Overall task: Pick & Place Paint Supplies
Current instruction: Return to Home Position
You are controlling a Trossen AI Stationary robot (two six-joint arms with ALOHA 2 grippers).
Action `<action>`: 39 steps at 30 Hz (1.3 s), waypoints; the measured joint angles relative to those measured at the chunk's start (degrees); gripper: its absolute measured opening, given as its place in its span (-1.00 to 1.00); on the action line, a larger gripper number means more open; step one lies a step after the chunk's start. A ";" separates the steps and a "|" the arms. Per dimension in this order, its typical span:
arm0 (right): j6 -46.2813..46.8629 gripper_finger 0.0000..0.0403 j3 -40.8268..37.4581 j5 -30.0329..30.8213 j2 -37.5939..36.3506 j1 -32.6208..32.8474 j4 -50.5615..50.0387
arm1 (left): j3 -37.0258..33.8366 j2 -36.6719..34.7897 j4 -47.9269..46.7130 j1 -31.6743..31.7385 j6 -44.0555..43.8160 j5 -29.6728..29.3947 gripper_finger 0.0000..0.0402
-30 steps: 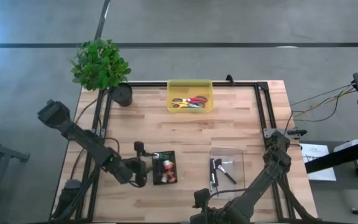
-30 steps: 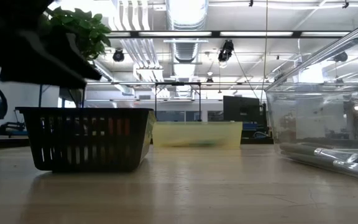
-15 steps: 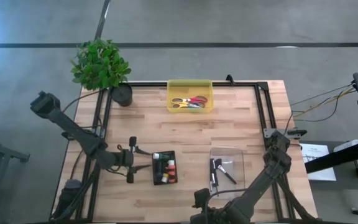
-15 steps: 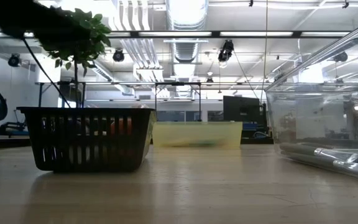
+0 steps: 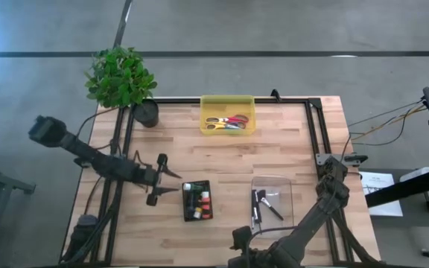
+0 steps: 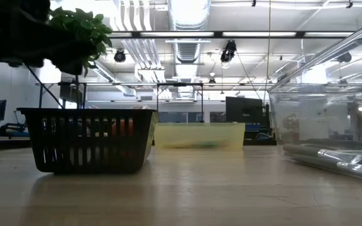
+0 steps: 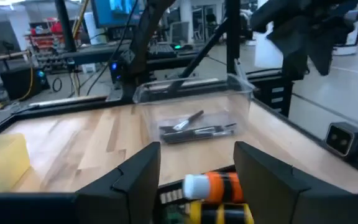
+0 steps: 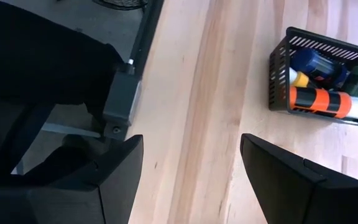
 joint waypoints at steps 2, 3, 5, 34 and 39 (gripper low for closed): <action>0.00 0.33 0.00 0.03 0.00 0.02 -0.02 | 0.06 -1.15 -1.90 4.44 0.13 4.83 0.05; 0.11 0.33 0.00 0.03 0.00 0.07 0.00 | 0.01 -1.93 -2.82 6.34 0.13 7.02 0.05; 0.52 0.33 0.00 0.01 0.00 0.14 -0.02 | -0.95 -4.19 -4.06 9.24 0.13 10.26 0.05; -1.02 0.33 0.02 5.20 -0.09 1.05 0.27 | -1.84 -59.87 -57.74 11.85 4.85 6.77 0.05; -2.60 0.33 0.02 11.44 -1.41 1.94 -2.05 | -1.31 -61.44 -58.88 11.91 5.79 2.75 0.05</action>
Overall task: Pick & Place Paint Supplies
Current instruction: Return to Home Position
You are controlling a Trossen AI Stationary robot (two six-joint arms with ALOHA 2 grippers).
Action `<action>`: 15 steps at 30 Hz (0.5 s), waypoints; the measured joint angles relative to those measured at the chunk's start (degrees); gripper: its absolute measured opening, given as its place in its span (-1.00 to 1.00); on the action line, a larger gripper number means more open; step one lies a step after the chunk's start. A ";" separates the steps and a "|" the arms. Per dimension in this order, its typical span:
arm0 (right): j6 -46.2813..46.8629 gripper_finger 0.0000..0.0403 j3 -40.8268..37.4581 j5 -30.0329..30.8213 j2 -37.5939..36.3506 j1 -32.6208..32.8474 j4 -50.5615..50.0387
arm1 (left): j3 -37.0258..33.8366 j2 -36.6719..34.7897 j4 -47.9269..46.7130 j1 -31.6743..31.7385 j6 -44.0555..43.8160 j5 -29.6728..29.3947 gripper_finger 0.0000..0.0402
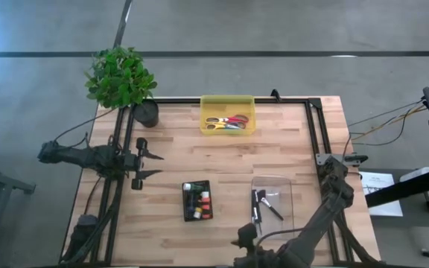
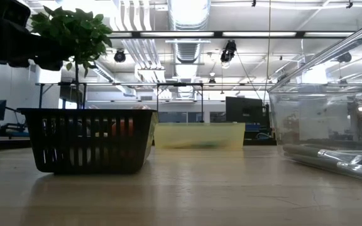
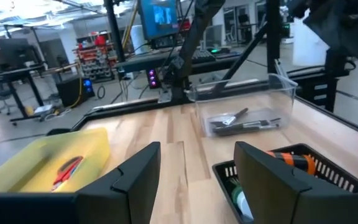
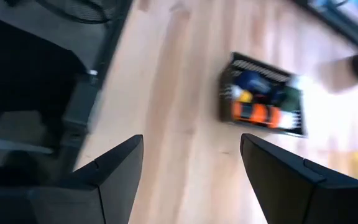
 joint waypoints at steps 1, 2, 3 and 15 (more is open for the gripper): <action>-0.03 0.33 0.00 1.15 -0.46 0.20 -0.79 | 0.00 0.15 0.03 0.00 -0.11 -0.28 0.05; -0.20 0.33 0.00 2.29 -0.93 0.32 -1.50 | 0.02 0.55 -0.01 0.00 -0.19 -0.38 0.05; -0.22 0.33 -0.02 3.13 -1.56 0.37 -1.83 | 0.02 0.63 -0.06 -0.01 -0.52 -0.37 0.05; -17.77 0.33 -14.18 -2.47 -11.34 -2.95 13.98 | 0.02 0.98 -0.03 -0.02 -0.81 -0.25 0.05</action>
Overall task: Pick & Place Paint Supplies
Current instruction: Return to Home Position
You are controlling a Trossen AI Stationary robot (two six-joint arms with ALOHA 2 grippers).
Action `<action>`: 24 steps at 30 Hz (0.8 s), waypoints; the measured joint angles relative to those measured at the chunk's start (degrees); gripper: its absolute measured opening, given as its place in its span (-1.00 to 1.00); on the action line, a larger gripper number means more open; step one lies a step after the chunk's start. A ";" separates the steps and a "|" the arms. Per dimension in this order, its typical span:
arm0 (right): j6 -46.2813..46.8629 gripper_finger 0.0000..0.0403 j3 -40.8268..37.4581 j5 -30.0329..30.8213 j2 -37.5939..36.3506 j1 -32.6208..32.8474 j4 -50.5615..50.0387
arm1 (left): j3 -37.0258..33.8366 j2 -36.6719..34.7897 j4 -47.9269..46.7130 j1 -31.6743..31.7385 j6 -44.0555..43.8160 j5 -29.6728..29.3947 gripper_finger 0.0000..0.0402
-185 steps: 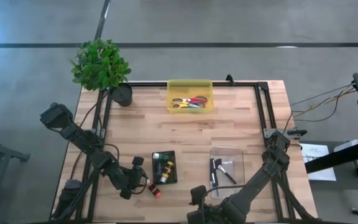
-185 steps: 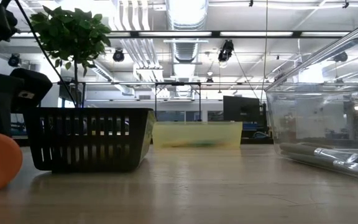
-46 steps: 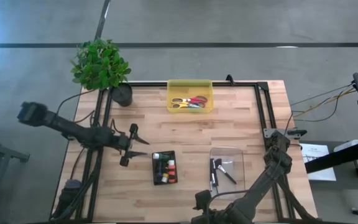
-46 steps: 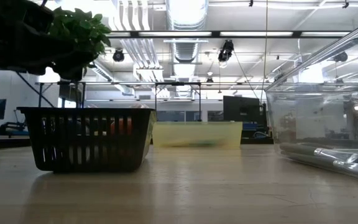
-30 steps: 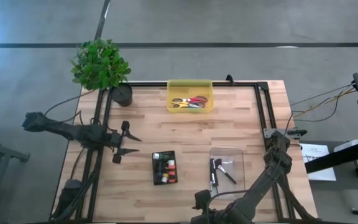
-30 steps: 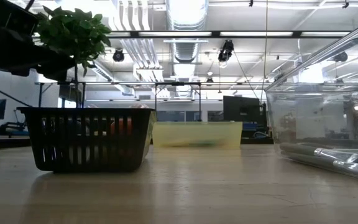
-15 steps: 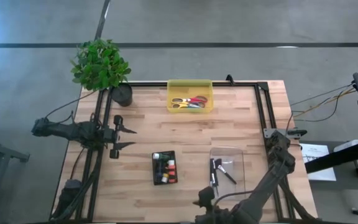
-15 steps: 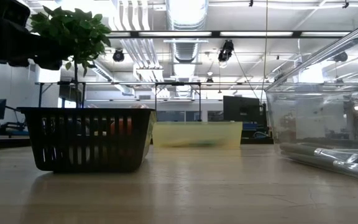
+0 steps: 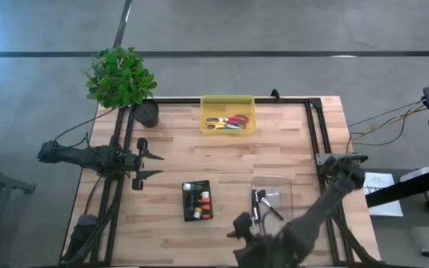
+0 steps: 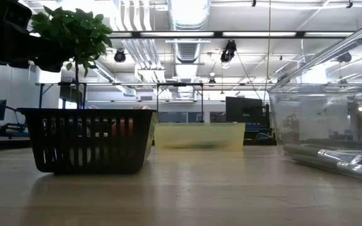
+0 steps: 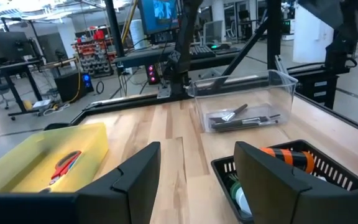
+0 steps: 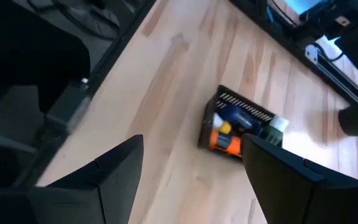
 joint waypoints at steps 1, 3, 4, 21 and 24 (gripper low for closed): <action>-1.14 0.33 -2.84 -1.31 -2.10 -0.87 1.98 | 0.00 0.00 -0.02 0.00 0.00 0.00 0.05; -3.63 0.33 -9.56 -4.80 -7.08 -2.76 7.68 | 0.00 -0.02 -0.02 0.00 0.00 0.00 0.05; -4.97 0.33 -13.36 -7.17 -9.81 -3.83 11.27 | 0.00 0.06 0.00 0.00 0.00 0.00 0.05; -11.03 0.33 -78.13 -39.33 -50.92 -19.35 67.96 | -0.02 0.37 -0.02 0.00 0.00 0.00 0.05; -10.97 0.33 -84.42 -36.48 -57.71 -18.03 69.25 | -0.02 0.37 0.00 -0.02 0.00 0.02 0.05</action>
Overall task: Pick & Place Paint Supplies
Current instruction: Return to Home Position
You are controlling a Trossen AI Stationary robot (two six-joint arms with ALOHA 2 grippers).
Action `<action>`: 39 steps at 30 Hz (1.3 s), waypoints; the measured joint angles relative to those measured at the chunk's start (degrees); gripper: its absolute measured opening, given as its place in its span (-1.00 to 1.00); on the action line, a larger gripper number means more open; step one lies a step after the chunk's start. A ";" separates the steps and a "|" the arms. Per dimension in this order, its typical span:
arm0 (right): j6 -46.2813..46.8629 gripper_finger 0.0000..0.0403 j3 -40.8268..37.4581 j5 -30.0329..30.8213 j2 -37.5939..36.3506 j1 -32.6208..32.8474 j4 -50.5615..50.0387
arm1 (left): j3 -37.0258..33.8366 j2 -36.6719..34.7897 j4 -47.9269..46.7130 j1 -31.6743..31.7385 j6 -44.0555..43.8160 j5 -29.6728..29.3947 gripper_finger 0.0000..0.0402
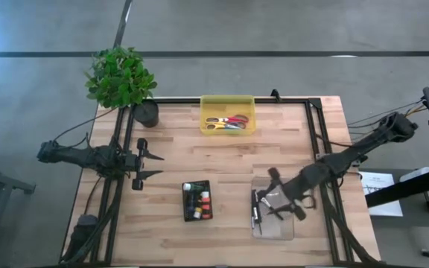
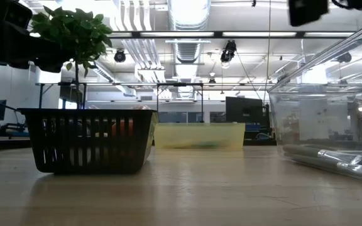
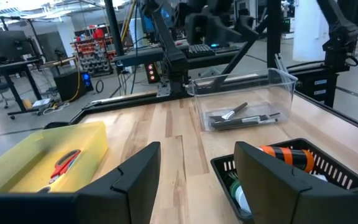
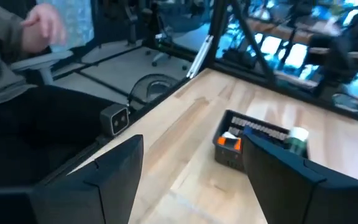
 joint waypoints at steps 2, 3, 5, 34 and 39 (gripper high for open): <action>-0.02 0.33 -4.00 2.93 -4.61 1.10 0.38 | 0.00 0.00 0.00 0.00 -0.01 0.00 0.05; -0.03 0.33 -6.14 4.00 -6.82 1.58 0.40 | 0.00 0.00 0.00 0.00 0.00 0.00 0.05; -0.13 0.33 -10.10 4.51 -11.27 2.07 1.38 | 0.00 0.00 0.00 0.00 0.00 0.00 0.05; -3.30 0.33 -27.10 -2.03 -54.02 -1.13 -16.39 | -0.02 0.00 0.00 0.02 0.00 0.00 0.05; -5.11 0.33 -27.10 -1.31 -59.23 -3.96 -16.53 | -0.02 0.00 0.00 0.02 0.00 0.02 0.05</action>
